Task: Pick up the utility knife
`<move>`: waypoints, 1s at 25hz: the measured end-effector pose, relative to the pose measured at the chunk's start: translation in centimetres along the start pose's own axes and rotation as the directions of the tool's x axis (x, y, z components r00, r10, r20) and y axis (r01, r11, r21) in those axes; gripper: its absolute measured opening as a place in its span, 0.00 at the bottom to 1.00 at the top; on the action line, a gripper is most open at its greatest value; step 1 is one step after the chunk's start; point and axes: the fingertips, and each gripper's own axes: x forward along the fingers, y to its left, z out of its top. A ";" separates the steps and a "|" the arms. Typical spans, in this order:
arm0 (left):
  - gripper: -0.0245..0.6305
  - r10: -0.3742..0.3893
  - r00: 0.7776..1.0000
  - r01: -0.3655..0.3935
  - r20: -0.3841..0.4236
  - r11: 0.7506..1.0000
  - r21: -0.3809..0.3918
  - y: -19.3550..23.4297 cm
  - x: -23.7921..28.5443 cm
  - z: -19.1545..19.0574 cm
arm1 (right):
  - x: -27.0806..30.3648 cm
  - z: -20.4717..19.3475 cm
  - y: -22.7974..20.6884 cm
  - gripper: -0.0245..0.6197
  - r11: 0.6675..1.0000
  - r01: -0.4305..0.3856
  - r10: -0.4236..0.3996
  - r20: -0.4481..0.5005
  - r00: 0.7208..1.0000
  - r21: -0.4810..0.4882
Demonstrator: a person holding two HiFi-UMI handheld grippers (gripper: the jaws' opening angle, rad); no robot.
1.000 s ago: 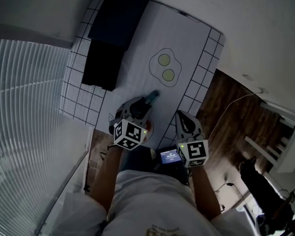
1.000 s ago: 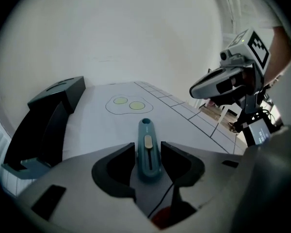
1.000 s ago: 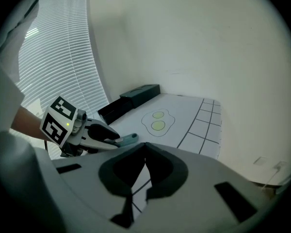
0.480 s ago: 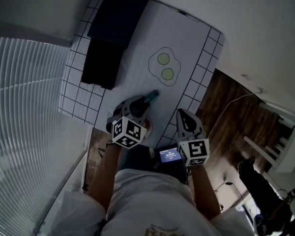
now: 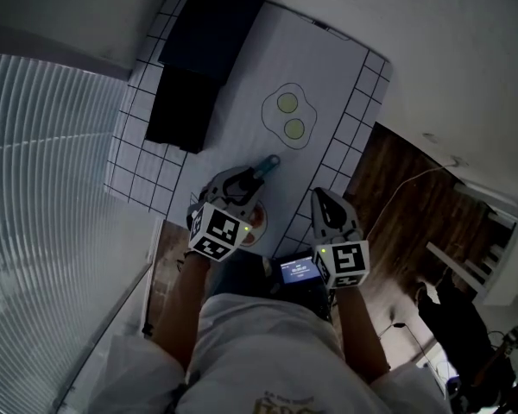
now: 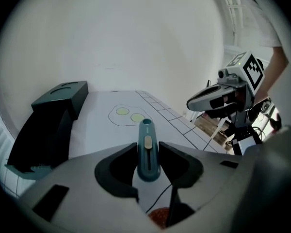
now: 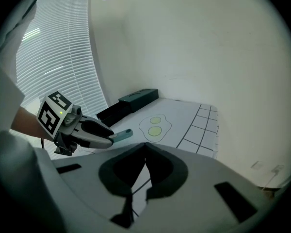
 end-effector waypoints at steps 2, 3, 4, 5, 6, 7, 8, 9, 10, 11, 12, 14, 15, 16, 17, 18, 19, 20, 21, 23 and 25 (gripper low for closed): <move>0.26 0.008 1.000 -0.008 0.026 1.000 -0.019 0.1 -0.4 0.7 | -0.2 0.4 -0.1 0.05 1.000 0.002 -0.002 0.011 1.000 -0.001; 0.26 0.014 0.999 -0.013 0.044 1.000 -0.028 0.2 -0.8 1.3 | -0.4 0.7 -0.2 0.05 1.000 0.003 -0.003 0.020 1.000 -0.001; 0.26 0.021 0.998 -0.018 0.066 0.999 -0.037 0.3 -1.2 2.0 | -0.6 1.1 -0.2 0.05 1.000 0.004 -0.004 0.031 1.000 -0.003; 0.26 0.028 0.996 -0.024 0.089 0.999 -0.046 0.4 -1.6 2.7 | -0.7 1.6 -0.2 0.05 1.000 0.003 -0.003 0.044 0.999 -0.004; 0.26 0.036 0.993 -0.031 0.111 0.998 -0.053 0.5 -2.0 3.4 | -0.9 2.2 -0.2 0.05 1.000 0.003 -0.003 0.057 0.998 -0.006; 0.26 0.047 0.991 -0.040 0.129 0.998 -0.054 0.5 -2.4 4.1 | -1.2 2.7 -0.2 0.05 1.000 0.003 -0.002 0.070 0.998 -0.008; 0.26 0.057 0.988 -0.050 0.143 0.997 -0.051 0.5 -2.8 4.7 | -1.4 3.2 -0.2 0.05 1.000 0.004 -0.003 0.082 0.997 -0.011; 0.26 0.067 0.986 -0.061 0.155 0.997 -0.044 0.4 -3.2 5.3 | -1.6 3.7 -0.2 0.05 1.000 0.005 -0.004 0.093 0.996 -0.015; 0.26 0.074 0.983 -0.069 0.166 0.997 -0.038 0.4 -3.6 5.8 | -1.7 4.1 -0.2 0.05 1.000 0.008 -0.006 0.103 0.995 -0.018; 0.26 0.080 0.981 -0.075 0.178 0.997 -0.036 0.3 -4.0 6.2 | -1.9 4.5 -0.3 0.05 1.000 0.011 -0.009 0.112 0.994 -0.022; 0.26 0.085 0.978 -0.080 0.191 0.996 -0.035 0.3 -4.4 6.7 | -2.0 4.9 -0.4 0.05 1.000 0.015 -0.012 0.122 0.992 -0.025; 0.26 0.102 0.969 -0.097 0.225 0.995 -0.035 0.2 -5.2 7.8 | -2.3 5.7 -0.7 0.05 0.999 0.022 -0.017 0.142 0.990 -0.032; 0.26 0.114 0.964 -0.110 0.242 0.993 -0.031 0.2 -5.6 8.4 | -2.4 6.1 -0.8 0.05 0.999 0.024 -0.018 0.151 0.988 -0.037; 0.26 0.124 0.959 -0.121 0.256 0.992 -0.025 0.1 -6.0 8.9 | -2.6 6.6 -0.9 0.05 0.999 0.025 -0.018 0.160 0.987 -0.042; 0.26 0.130 0.955 -0.130 0.266 0.991 -0.019 0.0 -6.4 9.3 | -2.8 7.0 -0.9 0.05 0.999 0.026 -0.018 0.169 0.985 -0.047; 0.26 0.134 0.952 -0.136 0.275 0.991 -0.014 -0.1 -6.7 9.7 | -3.0 7.4 -0.9 0.05 0.998 0.027 -0.017 0.179 0.984 -0.051; 0.26 0.137 0.949 -0.140 0.282 0.990 -0.012 -0.3 -7.1 10.0 | -3.2 7.8 -0.8 0.05 0.998 0.028 -0.017 0.189 0.982 -0.056; 0.26 0.140 0.947 -0.143 0.290 0.990 -0.011 -0.5 -7.4 10.3 | -3.4 8.1 -0.8 0.05 0.998 0.030 -0.017 0.198 0.980 -0.060; 0.26 0.144 0.943 -0.147 0.299 0.989 -0.012 -0.6 -7.7 10.7 | -3.7 8.4 -0.8 0.05 0.997 0.032 -0.018 0.206 0.978 -0.065; 0.26 0.154 0.934 -0.157 0.322 0.987 -0.017 -0.6 -8.5 11.6 | -4.0 9.1 -1.0 0.05 0.997 0.038 -0.021 0.221 0.975 -0.074; 0.26 0.165 0.922 -0.169 0.349 0.985 -0.020 -0.6 -9.3 12.8 | -4.3 10.0 -1.3 0.05 0.996 0.042 -0.022 0.238 0.971 -0.080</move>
